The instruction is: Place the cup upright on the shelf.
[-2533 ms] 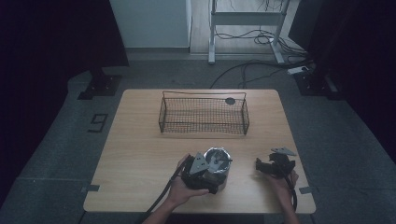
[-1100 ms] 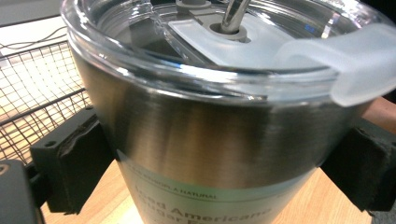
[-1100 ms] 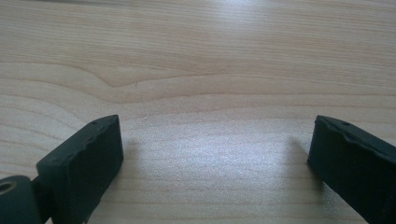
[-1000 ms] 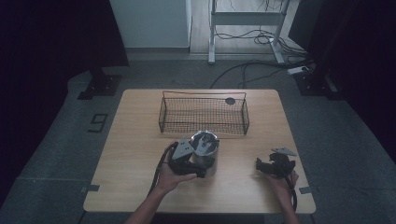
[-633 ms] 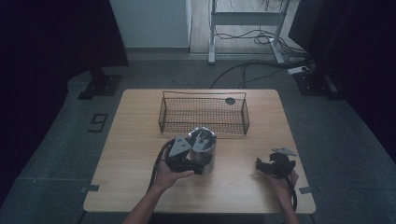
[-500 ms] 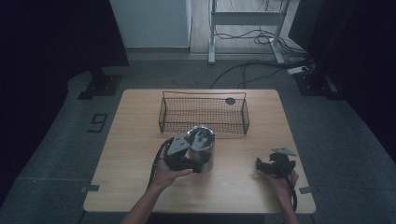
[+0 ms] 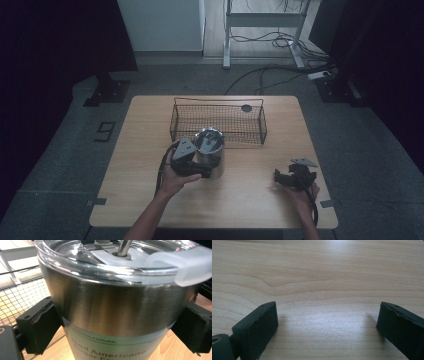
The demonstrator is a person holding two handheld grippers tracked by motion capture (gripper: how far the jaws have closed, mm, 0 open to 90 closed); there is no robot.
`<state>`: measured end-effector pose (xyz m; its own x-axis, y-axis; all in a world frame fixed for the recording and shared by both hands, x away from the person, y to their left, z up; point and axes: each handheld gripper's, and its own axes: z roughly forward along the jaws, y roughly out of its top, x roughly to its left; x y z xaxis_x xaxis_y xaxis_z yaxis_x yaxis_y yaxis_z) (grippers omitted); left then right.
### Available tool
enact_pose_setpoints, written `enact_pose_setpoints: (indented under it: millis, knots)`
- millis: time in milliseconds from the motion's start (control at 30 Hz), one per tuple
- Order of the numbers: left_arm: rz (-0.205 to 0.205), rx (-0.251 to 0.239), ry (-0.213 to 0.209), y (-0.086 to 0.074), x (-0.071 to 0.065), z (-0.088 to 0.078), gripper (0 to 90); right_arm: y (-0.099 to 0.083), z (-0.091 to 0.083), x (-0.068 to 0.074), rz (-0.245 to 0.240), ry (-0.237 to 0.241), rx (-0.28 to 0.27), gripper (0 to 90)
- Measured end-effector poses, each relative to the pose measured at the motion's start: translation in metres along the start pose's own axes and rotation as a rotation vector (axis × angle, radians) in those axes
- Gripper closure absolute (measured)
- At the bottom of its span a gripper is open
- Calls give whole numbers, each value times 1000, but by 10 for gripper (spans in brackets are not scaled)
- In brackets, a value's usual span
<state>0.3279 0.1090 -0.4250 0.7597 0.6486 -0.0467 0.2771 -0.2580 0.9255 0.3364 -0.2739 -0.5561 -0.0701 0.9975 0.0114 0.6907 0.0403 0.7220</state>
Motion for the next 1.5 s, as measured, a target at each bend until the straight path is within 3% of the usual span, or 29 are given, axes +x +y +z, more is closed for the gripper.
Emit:
enact_pose_setpoints:
  millis: [1233,1500]
  knots:
    - [4,-51,50,20,28,-12,42,0,0,0,0,0,0,31]
    - [-10,-55,56,20,37,-11,42,0,0,0,0,0,0,31]
